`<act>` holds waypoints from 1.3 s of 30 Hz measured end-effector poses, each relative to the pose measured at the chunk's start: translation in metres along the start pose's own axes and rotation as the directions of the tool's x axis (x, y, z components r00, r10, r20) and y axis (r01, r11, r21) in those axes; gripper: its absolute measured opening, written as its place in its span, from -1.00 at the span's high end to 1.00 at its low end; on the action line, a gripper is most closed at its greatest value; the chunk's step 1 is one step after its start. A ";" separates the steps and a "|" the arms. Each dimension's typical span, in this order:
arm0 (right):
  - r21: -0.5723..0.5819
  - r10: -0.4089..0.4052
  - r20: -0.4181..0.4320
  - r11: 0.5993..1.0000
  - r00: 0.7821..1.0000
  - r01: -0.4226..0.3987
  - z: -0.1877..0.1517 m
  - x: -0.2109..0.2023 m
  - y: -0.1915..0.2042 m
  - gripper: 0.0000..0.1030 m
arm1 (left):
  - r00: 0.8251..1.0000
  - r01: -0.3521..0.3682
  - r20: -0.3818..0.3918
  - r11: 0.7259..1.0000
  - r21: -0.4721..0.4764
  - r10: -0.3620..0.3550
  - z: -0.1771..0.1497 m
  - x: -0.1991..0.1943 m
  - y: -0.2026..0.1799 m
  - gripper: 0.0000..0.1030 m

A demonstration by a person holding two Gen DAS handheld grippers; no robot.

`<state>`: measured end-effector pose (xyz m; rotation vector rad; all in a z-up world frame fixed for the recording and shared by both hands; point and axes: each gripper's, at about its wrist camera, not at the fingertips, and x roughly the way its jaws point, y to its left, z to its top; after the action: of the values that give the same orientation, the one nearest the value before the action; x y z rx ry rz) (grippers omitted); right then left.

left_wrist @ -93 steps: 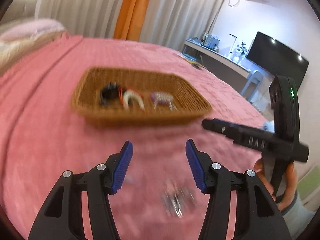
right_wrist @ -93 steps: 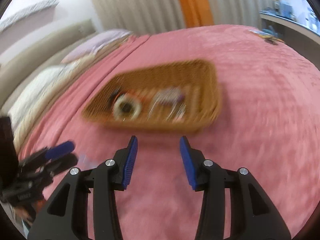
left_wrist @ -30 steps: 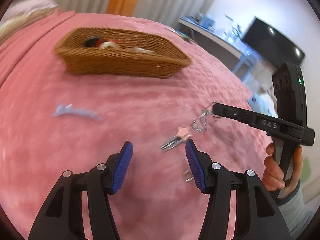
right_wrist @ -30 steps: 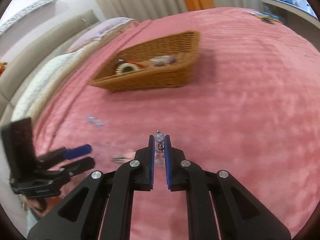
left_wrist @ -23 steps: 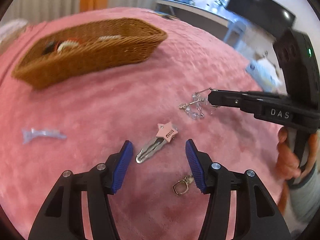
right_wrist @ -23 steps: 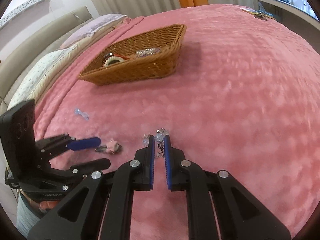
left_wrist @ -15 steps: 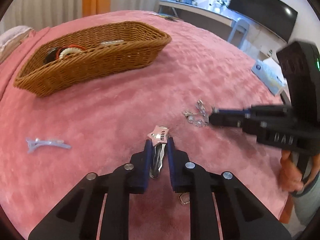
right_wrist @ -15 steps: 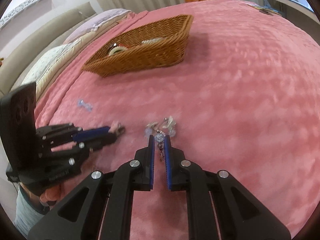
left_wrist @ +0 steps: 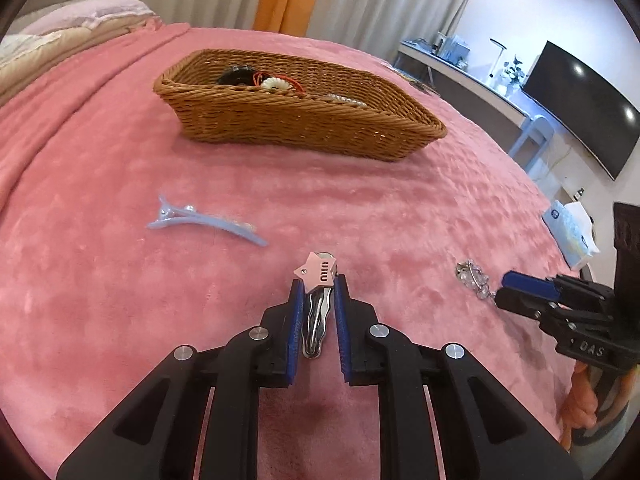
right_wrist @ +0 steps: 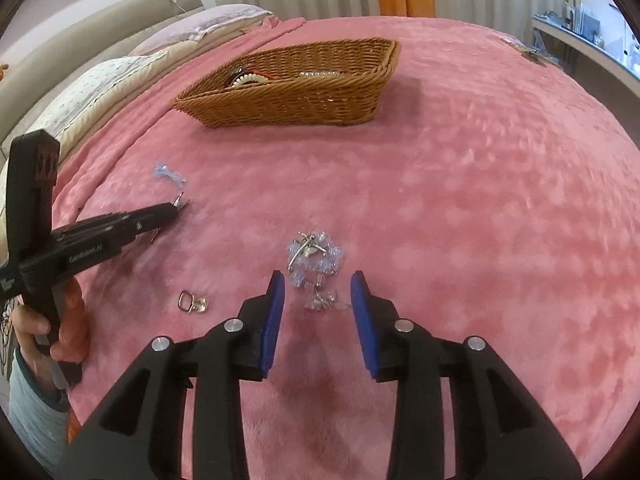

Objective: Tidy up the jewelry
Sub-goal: 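Carry the star keychain and crystal charm over the basket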

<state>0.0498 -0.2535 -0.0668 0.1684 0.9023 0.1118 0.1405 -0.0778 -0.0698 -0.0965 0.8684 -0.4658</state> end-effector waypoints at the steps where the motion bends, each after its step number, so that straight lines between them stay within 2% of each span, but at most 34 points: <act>1: 0.002 0.006 -0.003 1.000 1.000 -0.006 0.002 0.003 0.000 0.39 | 1.000 0.005 0.003 1.000 0.005 -0.005 -0.003 -0.001 0.000 0.73; 8: -0.039 -0.057 -0.038 0.998 0.998 0.056 0.012 0.031 0.014 0.40 | 1.000 0.020 0.004 1.000 0.018 -0.020 -0.006 0.000 -0.003 0.73; 9: -0.048 -0.064 -0.036 0.997 0.997 0.063 0.013 0.031 0.016 0.47 | 1.000 0.021 0.004 1.000 0.018 -0.021 -0.006 0.000 -0.003 0.73; 10: -0.059 -0.065 -0.032 0.996 0.997 0.063 0.013 0.031 0.018 0.68 | 1.000 0.024 0.005 1.000 0.017 -0.024 -0.006 0.000 -0.002 0.73; 11: -0.074 -0.054 -0.031 0.996 0.998 0.052 0.013 0.030 0.021 0.70 | 1.000 0.028 0.006 0.999 0.017 -0.028 -0.006 0.000 -0.002 0.73; 18: -0.100 -0.044 0.043 0.994 0.998 0.048 0.011 0.012 0.030 0.72 | 0.997 0.053 0.062 0.998 0.041 -0.055 -0.007 -0.013 -0.006 0.73; 22: -0.107 -0.025 0.104 0.994 0.994 0.036 0.026 -0.014 0.036 0.72 | 0.992 0.073 0.102 0.997 0.035 -0.076 0.000 -0.029 -0.008 0.73; 26: -0.136 -0.010 0.179 0.990 0.984 0.035 0.051 -0.043 0.047 0.72 | 0.986 0.047 0.157 0.997 0.064 -0.057 0.018 -0.056 -0.021 0.73; 31: -0.144 0.016 0.266 0.989 0.964 0.024 0.102 -0.063 0.052 0.72 | 0.969 0.007 0.245 0.993 0.121 -0.036 0.065 -0.083 -0.038 0.74; 34: -0.124 0.000 0.306 0.992 0.952 0.039 0.143 -0.054 0.048 0.72 | 0.956 -0.004 0.290 0.992 0.129 -0.033 0.101 -0.081 -0.037 0.74; 39: -0.063 0.011 0.299 0.998 0.954 0.009 0.189 -0.015 0.032 0.72 | 0.949 0.032 0.309 0.995 0.094 -0.060 0.150 -0.048 -0.024 0.73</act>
<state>0.1887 -0.2432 0.0661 0.1228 0.5949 0.1121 0.2184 -0.0942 0.0681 -0.1068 0.5353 -0.5160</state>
